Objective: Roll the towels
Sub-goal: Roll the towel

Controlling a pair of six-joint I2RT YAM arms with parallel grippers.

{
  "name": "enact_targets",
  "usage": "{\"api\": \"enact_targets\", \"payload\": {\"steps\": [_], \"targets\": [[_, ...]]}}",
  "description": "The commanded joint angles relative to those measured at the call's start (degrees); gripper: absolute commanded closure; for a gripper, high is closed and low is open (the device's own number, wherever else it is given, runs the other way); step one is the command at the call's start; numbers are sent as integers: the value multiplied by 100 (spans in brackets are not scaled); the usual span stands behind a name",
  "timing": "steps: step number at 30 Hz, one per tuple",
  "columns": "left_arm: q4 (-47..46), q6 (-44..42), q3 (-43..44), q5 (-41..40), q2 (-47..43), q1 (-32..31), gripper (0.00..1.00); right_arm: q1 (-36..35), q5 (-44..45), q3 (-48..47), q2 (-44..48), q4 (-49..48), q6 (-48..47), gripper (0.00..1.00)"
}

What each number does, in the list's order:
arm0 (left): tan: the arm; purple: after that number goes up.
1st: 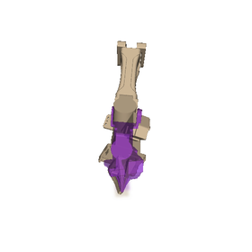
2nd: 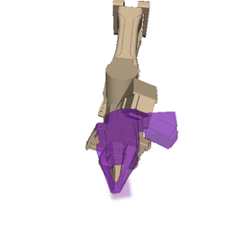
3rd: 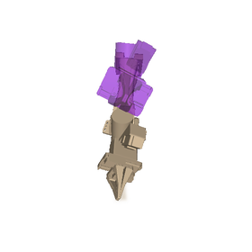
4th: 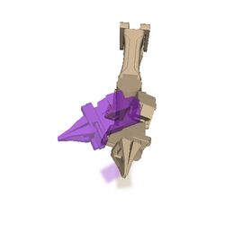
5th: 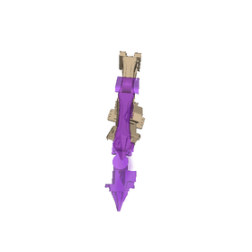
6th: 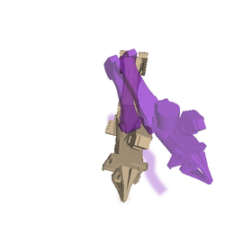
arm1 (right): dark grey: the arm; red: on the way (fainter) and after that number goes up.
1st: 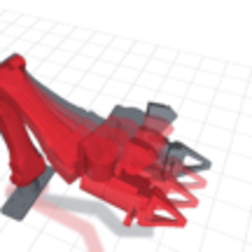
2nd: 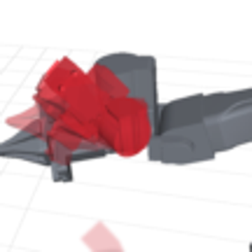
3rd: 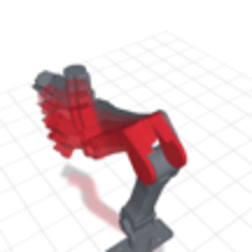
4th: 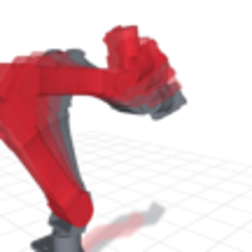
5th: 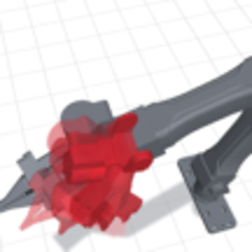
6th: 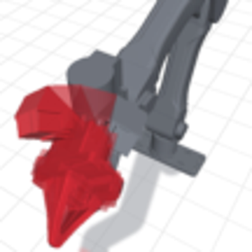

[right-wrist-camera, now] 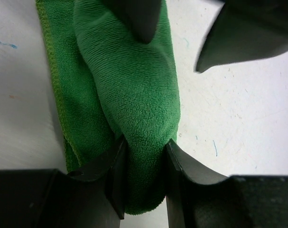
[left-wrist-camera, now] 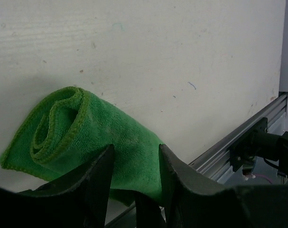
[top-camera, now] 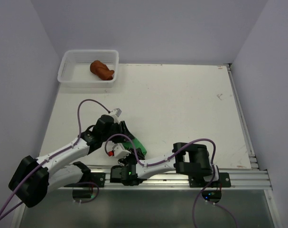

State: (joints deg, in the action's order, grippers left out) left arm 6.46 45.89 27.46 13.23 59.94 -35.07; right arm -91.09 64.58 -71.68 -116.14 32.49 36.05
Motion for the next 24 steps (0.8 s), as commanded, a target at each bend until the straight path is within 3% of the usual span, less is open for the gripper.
{"api": "enact_targets", "payload": {"steps": [1,11,19,22,24], "targets": [[-127,43,-267,23,105,-61,53,-23,-376,-13,-120,-23,315,66],[-127,-133,-566,-480,536,-61,54,-14,-358,557,810,-734,191,40],[-136,-124,-672,-576,510,-61,54,47,-840,1278,2392,-1525,183,32],[-154,-107,-725,-568,483,-61,54,388,-1603,1647,2990,-1816,497,30],[-154,-89,-751,-576,448,-61,54,679,-2628,2069,3332,-2305,665,29]]}}
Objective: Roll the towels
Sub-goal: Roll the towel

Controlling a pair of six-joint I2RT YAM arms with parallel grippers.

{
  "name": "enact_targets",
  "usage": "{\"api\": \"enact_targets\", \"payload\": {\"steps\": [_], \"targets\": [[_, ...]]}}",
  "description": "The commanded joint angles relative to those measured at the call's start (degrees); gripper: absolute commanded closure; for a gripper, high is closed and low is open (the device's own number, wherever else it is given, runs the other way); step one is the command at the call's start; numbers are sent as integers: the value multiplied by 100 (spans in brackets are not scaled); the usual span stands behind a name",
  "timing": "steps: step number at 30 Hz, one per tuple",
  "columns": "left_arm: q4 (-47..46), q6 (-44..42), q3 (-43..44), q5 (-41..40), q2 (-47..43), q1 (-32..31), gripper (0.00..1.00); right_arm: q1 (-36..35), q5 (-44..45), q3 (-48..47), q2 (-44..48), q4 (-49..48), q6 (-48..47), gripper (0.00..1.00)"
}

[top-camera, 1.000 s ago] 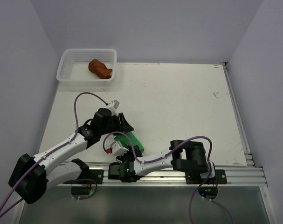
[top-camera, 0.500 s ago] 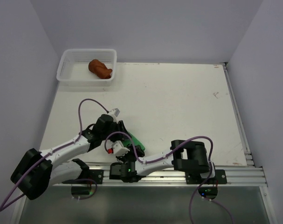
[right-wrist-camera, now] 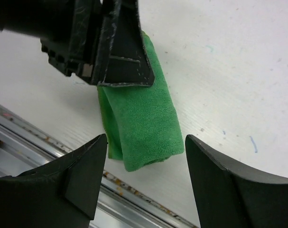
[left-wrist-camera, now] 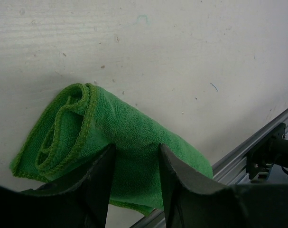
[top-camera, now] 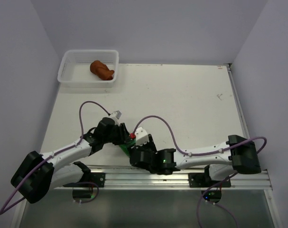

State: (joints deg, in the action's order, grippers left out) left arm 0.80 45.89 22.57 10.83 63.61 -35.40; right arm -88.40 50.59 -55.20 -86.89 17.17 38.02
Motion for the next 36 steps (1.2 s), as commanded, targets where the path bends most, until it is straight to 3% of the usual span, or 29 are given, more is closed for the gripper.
{"api": "enact_targets", "payload": {"steps": [1,8,18,21,22,25,27,29,31,36], "targets": [[412,-80,-288,-353,64,-29,54,690,-1557,579,506,-933,652,29],[448,-10,-437,-389,-156,-20,54,1430,-2887,1283,613,-1567,1111,30],[518,25,-516,-450,-297,-29,54,1475,-3442,1591,120,-2226,1305,33],[544,69,-543,-485,-350,-29,53,1475,-3477,1539,76,-2271,1173,42],[570,78,-525,-503,-367,-29,53,1475,-3485,1521,59,-2262,1094,51],[684,104,-456,-582,-394,-29,52,1466,-3450,1424,14,-2253,954,61],[799,122,-376,-626,-411,-29,48,1466,-3311,1380,-55,-2227,874,68],[1027,105,-201,-766,-403,-29,36,1457,-3161,1354,-91,-2200,777,75],[1298,78,18,-898,-402,-20,21,1414,-2777,1328,-82,-2113,699,77],[2046,104,651,-1249,-341,-2,4,1106,-1572,1082,-161,-1788,382,80]]}}
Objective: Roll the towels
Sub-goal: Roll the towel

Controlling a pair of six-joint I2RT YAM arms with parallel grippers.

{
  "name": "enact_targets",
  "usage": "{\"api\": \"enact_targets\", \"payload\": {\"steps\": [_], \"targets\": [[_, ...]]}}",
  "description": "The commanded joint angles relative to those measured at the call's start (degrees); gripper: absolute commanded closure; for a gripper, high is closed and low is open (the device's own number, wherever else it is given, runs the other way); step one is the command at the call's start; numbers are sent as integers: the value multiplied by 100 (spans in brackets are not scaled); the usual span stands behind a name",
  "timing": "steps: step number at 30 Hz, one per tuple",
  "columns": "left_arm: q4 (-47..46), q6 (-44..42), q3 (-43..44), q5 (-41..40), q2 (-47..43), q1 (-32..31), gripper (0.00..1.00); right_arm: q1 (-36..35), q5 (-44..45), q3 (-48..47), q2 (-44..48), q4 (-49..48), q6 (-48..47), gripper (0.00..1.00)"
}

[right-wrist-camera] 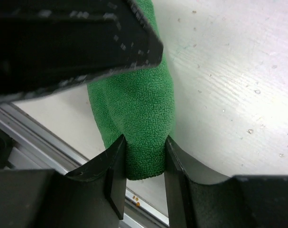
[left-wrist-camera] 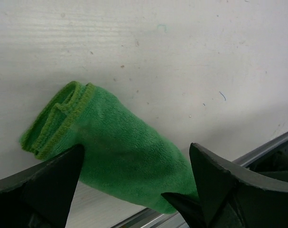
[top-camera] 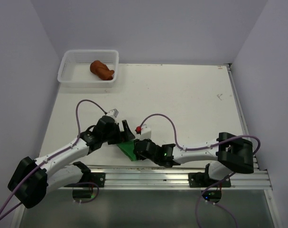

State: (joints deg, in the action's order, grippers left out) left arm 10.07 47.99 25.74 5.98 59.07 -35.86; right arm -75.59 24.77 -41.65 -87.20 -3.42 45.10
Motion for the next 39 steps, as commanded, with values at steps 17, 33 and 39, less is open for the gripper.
{"api": "enact_targets", "payload": {"steps": [17,33,39], "targets": [[2360,131,1294,-915,96,202,0,-1010,2532,-967,-1115,-54,-951,89],[1964,589,915,-405,87,193,1,-1291,3173,-1961,-1844,236,-1381,93],[2034,484,793,-291,122,193,0,-1318,3437,-2286,-2116,491,-1363,95]]}}
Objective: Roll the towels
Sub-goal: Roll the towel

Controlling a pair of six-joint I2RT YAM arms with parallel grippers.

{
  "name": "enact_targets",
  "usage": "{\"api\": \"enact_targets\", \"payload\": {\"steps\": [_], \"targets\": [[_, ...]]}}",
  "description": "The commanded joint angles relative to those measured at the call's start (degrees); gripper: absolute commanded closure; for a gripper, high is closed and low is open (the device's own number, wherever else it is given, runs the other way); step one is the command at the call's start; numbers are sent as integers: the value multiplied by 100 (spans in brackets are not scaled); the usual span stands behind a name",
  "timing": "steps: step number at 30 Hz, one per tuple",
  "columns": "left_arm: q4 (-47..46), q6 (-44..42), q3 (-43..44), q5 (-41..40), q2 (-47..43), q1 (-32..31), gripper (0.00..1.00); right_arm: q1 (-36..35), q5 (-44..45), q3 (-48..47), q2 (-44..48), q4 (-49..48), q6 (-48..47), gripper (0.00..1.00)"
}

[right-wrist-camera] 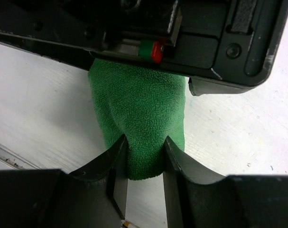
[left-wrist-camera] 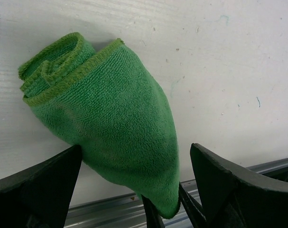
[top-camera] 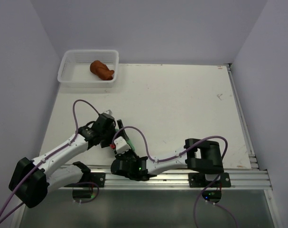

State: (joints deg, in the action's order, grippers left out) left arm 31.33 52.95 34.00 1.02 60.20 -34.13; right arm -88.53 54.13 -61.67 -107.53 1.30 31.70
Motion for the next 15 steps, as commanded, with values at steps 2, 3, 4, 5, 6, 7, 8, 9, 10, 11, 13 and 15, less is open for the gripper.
{"api": "enact_targets", "payload": {"steps": [2,3,4,5,6,7,8,9,10,11,13,15], "targets": [[-92,-21,-77,232,18,20,0,-33,537,-337,-128,46,-33,95],[-92,-21,-130,232,9,20,0,-33,529,-346,-154,46,-41,95],[-75,-39,-148,241,-9,20,0,-41,546,-346,-190,46,-41,95],[-66,-65,-165,241,-26,12,0,-41,564,-372,-216,54,-41,95],[-40,-83,-183,250,-44,12,0,-59,581,-398,-251,124,11,95],[30,-118,-218,233,-61,12,0,-59,599,-416,-304,134,3,95],[83,-135,-218,206,-79,3,0,-59,599,-416,-322,134,20,95],[145,-144,-262,162,-88,3,0,-59,599,-399,-330,90,20,95],[163,-153,-280,162,-123,3,0,-59,573,-390,-339,64,11,95],[171,-153,-306,171,-132,3,0,-59,520,-355,-339,-41,-15,95],[180,-136,-350,171,-158,-6,0,-76,476,-293,-339,-95,-85,95],[154,-127,-385,110,-158,-15,0,-111,423,-284,-357,-279,-129,95]]}}
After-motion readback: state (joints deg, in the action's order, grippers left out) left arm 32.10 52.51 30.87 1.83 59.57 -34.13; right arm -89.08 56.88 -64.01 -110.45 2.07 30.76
